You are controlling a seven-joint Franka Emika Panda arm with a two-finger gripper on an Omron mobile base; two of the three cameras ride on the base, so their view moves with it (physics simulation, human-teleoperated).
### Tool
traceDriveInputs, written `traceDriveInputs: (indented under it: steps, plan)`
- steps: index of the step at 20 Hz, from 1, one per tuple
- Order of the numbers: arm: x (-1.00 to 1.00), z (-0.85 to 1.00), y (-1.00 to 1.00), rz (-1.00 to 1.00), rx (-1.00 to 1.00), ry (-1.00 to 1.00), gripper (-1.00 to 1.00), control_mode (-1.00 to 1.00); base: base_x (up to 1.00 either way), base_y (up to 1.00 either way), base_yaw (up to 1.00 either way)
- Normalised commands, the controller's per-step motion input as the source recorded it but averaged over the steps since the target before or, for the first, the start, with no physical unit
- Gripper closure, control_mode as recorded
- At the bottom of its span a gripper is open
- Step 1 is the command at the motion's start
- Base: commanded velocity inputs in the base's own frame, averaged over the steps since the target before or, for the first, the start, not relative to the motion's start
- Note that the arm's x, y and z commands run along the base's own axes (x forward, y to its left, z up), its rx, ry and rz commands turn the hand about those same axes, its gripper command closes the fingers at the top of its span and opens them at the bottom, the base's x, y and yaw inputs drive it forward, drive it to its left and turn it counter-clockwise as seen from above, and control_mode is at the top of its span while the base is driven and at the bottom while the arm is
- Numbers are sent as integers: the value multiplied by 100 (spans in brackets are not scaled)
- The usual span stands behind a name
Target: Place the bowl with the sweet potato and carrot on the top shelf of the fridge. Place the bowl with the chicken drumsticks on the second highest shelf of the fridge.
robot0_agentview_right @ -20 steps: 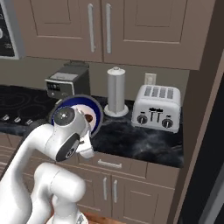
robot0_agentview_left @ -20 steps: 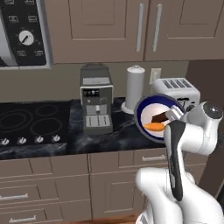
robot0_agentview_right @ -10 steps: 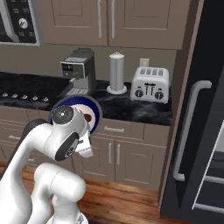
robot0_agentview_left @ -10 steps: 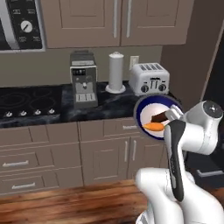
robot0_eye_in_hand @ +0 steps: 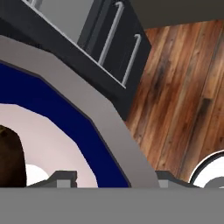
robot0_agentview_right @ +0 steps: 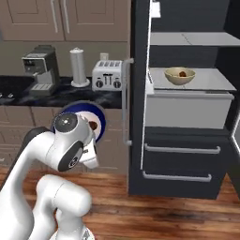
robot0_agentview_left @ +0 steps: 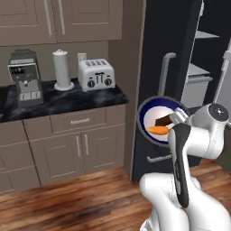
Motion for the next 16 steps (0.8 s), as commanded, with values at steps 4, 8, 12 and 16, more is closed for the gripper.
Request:
traceDriveInputs:
  steps: [4,8,12,16]
  plan:
    - [0,0,0,0,0,0,100,100,0,-100,-27]
    - [0,0,0,0,0,0,100,100,19,-100,-14]
    - [0,0,0,0,0,0,100,100,12,-100,5]
    - [0,0,0,0,0,0,100,100,12,-64,35]
